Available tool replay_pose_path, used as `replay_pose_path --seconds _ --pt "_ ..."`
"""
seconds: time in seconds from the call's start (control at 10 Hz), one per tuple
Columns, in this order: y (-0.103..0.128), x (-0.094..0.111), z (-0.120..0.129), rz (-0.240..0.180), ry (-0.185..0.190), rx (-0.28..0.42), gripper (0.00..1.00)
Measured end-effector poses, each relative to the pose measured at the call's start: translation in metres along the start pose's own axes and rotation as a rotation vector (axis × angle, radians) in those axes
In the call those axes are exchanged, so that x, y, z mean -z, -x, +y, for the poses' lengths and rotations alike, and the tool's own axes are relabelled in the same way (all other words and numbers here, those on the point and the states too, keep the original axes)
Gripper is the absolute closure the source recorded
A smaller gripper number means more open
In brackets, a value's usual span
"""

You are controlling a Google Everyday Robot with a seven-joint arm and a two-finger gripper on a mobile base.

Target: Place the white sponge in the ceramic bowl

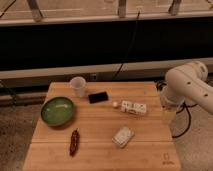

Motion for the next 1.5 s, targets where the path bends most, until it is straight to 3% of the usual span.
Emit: replay_pose_path --seconds 0.8,1.1,1.5 --pt "0.004 -0.003 0.003 0.008 0.004 0.018 0.20" --pt "0.048 -0.013 0.009 0.023 0.019 0.124 0.20" --pt "0.072 -0.025 0.020 0.029 0.045 0.223 0.20"
